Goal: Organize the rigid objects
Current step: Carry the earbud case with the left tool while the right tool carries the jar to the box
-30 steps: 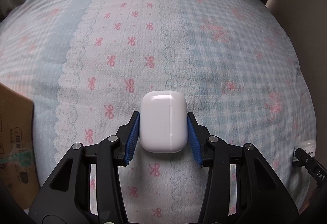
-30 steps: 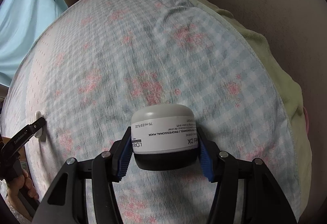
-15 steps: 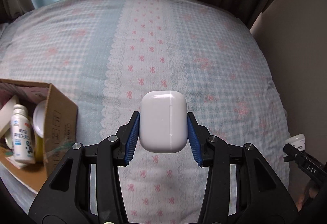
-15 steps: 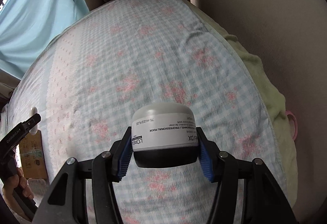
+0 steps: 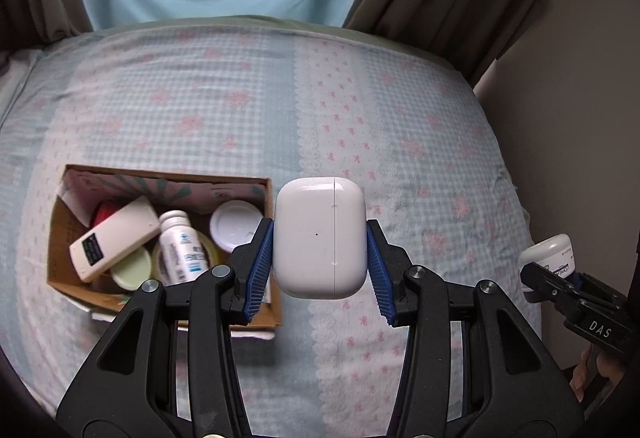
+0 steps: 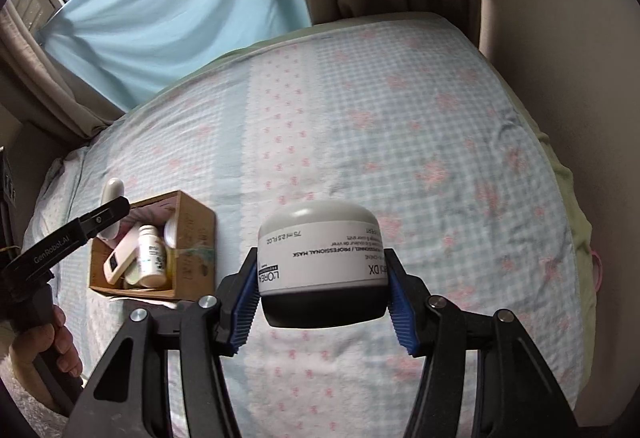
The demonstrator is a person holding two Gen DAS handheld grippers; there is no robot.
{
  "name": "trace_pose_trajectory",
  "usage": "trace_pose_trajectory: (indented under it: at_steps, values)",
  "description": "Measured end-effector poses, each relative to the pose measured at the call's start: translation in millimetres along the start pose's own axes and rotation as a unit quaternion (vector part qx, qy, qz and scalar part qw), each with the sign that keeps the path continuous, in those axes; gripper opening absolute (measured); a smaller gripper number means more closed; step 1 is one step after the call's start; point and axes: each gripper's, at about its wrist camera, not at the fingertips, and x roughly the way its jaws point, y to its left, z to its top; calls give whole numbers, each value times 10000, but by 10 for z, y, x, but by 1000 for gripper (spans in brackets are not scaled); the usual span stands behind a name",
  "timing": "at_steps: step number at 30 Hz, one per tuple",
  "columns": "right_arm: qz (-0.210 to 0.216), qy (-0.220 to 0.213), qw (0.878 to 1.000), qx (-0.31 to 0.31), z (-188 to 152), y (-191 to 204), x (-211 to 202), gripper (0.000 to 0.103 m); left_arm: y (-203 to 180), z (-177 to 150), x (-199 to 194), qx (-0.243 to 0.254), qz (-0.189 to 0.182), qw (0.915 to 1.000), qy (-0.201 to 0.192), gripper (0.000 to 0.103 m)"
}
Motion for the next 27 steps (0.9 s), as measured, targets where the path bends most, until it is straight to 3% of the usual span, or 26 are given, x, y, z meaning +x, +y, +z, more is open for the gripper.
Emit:
trace_pose_trajectory:
  at_steps: [6, 12, 21, 27]
  values:
    - [237, 29, 9997, -111, 21, 843, -100, 53, 715, -73, -443, 117, 124, 9999, 0, 41]
    - [256, 135, 9994, -172, 30, 1511, -6, 53, 1406, -178, -631, 244, 138, 9994, 187, 41]
    - [50, 503, 9986, -138, -25, 2222, 470, 53, 2047, -142, -385, 598, -88, 9969, 503, 41]
    - [-162, 881, 9930, -764, 9, 2458, 888, 53, 2240, -91, -223, 870, -63, 9942, 633, 41]
